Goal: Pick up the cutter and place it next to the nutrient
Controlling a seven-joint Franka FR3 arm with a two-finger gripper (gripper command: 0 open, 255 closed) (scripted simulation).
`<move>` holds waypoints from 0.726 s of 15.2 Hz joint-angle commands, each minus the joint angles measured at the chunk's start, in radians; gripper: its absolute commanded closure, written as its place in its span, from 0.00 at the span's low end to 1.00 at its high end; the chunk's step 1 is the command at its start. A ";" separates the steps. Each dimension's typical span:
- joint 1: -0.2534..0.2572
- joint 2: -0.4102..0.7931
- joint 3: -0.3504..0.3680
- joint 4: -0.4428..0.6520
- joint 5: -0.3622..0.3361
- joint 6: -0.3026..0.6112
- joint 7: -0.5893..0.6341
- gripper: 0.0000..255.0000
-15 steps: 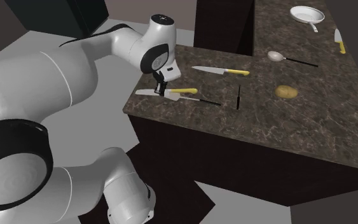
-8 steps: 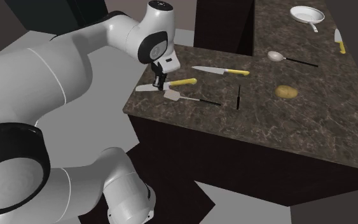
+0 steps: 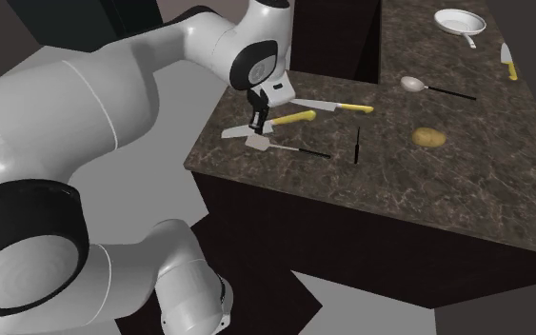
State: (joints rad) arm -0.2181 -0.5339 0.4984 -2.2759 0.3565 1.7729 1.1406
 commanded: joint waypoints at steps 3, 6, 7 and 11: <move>-0.045 0.054 -0.052 0.027 -0.048 0.008 -0.076 1.00; -0.080 0.110 -0.087 0.063 -0.085 0.014 -0.128 1.00; -0.091 0.130 -0.098 0.077 -0.097 0.016 -0.144 1.00; -0.134 0.217 -0.139 0.146 -0.144 0.020 -0.206 1.00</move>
State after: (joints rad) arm -0.3413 -0.3504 0.3645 -2.1563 0.2266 1.7889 0.9456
